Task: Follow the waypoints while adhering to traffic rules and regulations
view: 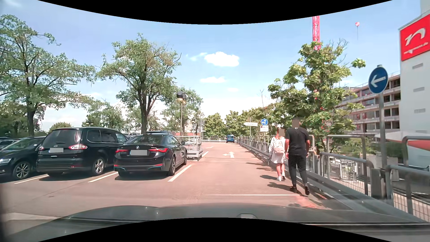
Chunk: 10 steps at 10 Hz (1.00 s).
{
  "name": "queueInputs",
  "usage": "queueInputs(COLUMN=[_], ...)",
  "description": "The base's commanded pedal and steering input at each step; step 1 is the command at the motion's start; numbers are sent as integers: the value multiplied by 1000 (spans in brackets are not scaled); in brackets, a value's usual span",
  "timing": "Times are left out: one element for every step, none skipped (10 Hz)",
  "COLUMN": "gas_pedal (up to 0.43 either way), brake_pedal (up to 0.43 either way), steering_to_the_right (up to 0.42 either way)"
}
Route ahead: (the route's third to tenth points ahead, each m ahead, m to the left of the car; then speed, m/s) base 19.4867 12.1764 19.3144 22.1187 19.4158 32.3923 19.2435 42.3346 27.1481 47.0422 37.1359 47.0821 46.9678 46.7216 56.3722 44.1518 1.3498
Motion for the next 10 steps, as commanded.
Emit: queueInputs(gas_pedal=[0, 0, 0, 0, 0, 0, 0, 0, 0, 0], brake_pedal=[0, 0, 0, 0, 0, 0, 0, 0, 0, 0], steering_to_the_right=[-49, -48, -46, -43, -42, -41, -40, -39, -39, -35])
